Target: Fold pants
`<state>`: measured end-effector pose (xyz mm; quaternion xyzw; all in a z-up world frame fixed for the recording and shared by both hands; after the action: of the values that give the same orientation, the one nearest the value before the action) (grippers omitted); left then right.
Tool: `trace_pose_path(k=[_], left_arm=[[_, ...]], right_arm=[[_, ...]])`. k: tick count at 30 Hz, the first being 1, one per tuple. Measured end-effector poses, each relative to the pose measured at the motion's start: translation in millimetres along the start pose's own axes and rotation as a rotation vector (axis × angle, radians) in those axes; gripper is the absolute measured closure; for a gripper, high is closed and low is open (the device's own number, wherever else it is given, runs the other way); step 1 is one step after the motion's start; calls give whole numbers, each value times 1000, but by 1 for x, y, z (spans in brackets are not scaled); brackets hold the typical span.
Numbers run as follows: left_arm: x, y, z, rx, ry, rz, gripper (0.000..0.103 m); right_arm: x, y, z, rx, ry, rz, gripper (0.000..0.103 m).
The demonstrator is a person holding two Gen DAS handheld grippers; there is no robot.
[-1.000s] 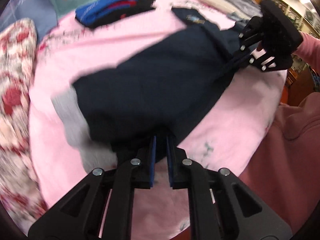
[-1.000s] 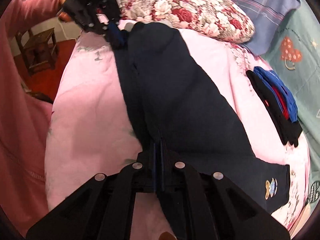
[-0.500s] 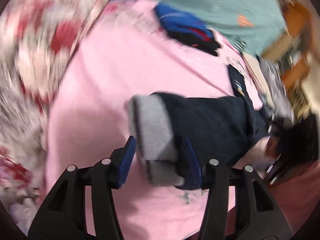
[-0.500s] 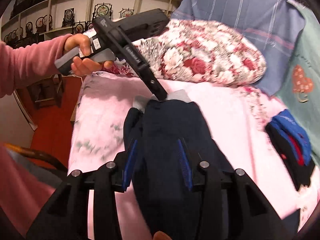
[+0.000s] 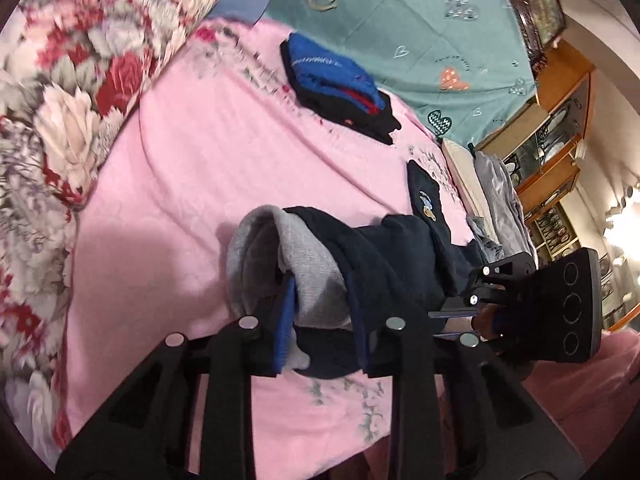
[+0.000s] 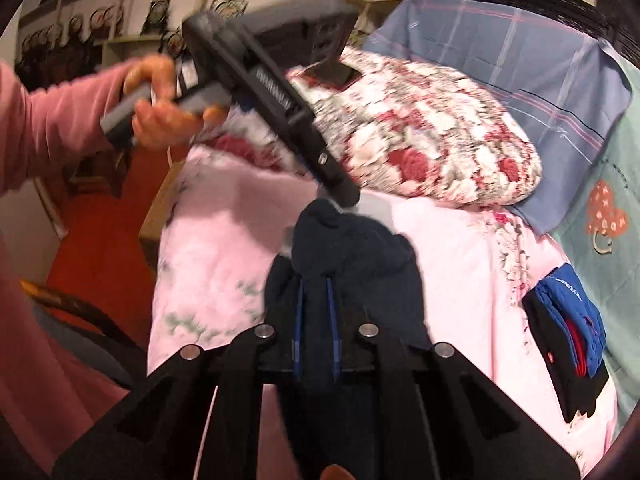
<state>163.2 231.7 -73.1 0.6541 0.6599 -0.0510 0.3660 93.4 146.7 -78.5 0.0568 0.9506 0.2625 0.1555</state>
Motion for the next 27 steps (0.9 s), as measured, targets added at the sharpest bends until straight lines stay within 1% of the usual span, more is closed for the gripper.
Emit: trace_pose_path(k=[2, 3, 4, 5, 6, 7, 8, 9, 10, 11, 12, 13, 14, 15, 16, 17, 18, 19, 20, 21, 22, 23, 24, 25, 26, 27], left_arm=[[1, -13, 3, -2, 57, 2, 77], [7, -21, 8, 7, 86, -5, 77], [14, -28, 17, 22, 119, -17, 78], [26, -37, 31, 48, 175, -41, 77], [34, -44, 40, 62, 196, -65, 77], [37, -45, 39, 36, 188, -79, 77], [37, -45, 32, 20, 179, -96, 76], [36, -45, 25, 11, 185, -105, 76], [34, -43, 16, -13, 208, -106, 76], [28, -39, 0, -59, 253, -96, 73], [18, -35, -13, -92, 296, -70, 69], [4, -31, -18, -104, 314, -39, 59], [-9, -27, -19, -113, 319, 0, 51], [-26, -23, -18, -121, 309, 45, 47], [-46, -20, -12, -124, 280, 91, 38], [-79, -15, 6, -103, 203, 158, 35], [-95, -12, 19, -79, 154, 190, 35], [-114, -12, 36, -41, 95, 230, 35], [-138, -10, 62, 5, 28, 279, 35], [-155, -9, 87, 46, -12, 315, 35], [-162, -8, 101, 70, -29, 330, 36], [-173, -7, 127, 120, -58, 343, 39], [-179, -6, 146, 160, -82, 339, 42], [-182, -5, 163, 200, -109, 325, 52], [-184, -6, 180, 245, -138, 309, 55], [-185, -6, 192, 276, -156, 297, 55]], right_arm=[[10, -12, 23, 52, 10, -12, 91], [14, -18, 34, 84, 29, -6, 88], [18, -24, 44, 105, 52, 8, 76], [20, -26, 45, 108, 42, 12, 72], [20, -26, 43, 114, 30, 15, 69], [16, -26, 32, 98, 39, 49, 57], [8, -28, 18, 71, 52, 105, 48], [-6, -33, 2, 44, 61, 183, 47], [-19, -39, -8, 37, 69, 248, 46], [-37, -50, -18, 38, 75, 328, 44], [-56, -63, -28, 41, 78, 416, 43], [-86, -84, -40, 39, 72, 550, 43], [-111, -102, -50, 31, 50, 656, 43], [-136, -121, -59, 27, 19, 761, 43], [-166, -146, -71, 28, -20, 887, 43], [-193, -171, -82, 21, -53, 1003, 43], [-218, -195, -93, 16, -81, 1108, 43], [-233, -212, -97, 21, -98, 1170, 42], [-252, -231, -100, 40, -126, 1241, 42], [-272, -253, -102, 84, -173, 1309, 42], [-285, -268, -101, 123, -198, 1350, 42], [-299, -283, -99, 157, -216, 1398, 42], [-312, -295, -93, 182, -223, 1434, 42], [-320, -305, -90, 200, -228, 1464, 42], [-330, -313, -80, 242, -226, 1493, 42], [-337, -315, -69, 271, -217, 1496, 42]])
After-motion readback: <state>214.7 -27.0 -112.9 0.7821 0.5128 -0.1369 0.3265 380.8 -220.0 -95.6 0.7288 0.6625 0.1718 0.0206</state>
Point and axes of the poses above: each gripper's, at about its wrist camera, not at the fingertips, and z roughly the way its jaws point, x to its left, y to its top, the point moved 9 cm from there along z, roughly the way its jaws point, and after that the axes turned 12 degrees about x, right-handed, at the moved point
